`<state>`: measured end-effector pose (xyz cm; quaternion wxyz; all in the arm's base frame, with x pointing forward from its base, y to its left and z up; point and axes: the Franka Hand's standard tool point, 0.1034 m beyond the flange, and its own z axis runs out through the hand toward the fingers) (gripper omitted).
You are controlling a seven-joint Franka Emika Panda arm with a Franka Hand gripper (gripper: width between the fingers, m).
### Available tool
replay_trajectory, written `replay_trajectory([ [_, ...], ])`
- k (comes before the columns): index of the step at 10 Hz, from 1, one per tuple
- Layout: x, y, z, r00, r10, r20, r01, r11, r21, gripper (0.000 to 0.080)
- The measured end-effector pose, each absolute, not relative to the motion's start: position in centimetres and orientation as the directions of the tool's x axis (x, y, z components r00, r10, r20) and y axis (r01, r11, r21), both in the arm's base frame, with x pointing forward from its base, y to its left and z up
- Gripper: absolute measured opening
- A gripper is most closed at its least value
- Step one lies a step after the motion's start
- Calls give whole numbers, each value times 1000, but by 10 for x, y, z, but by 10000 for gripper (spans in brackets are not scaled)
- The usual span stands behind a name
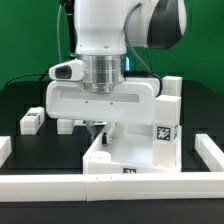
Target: Assemble desk
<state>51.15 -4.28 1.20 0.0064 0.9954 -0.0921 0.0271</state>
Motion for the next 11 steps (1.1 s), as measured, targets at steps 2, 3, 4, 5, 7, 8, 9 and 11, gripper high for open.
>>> replay_trajectory([
  [2, 509, -38, 12, 993, -102, 55, -103, -994, 18, 57],
  [3, 509, -42, 12, 998, -29, 53, -31, -999, 26, 57],
  [4, 510, -43, 13, 998, 22, 50, 20, -999, 33, 57],
  [5, 510, -44, 13, 994, 97, 46, 95, -995, 41, 57],
  [7, 523, -44, 19, 963, 263, 52, 260, -963, 64, 57],
  [8, 537, -38, 21, 947, 314, 64, 309, -948, 76, 57],
  [9, 549, -36, 23, 924, 375, 72, 368, -925, 94, 57],
  [11, 558, -44, 25, 852, 523, 36, 512, -845, 155, 59],
])
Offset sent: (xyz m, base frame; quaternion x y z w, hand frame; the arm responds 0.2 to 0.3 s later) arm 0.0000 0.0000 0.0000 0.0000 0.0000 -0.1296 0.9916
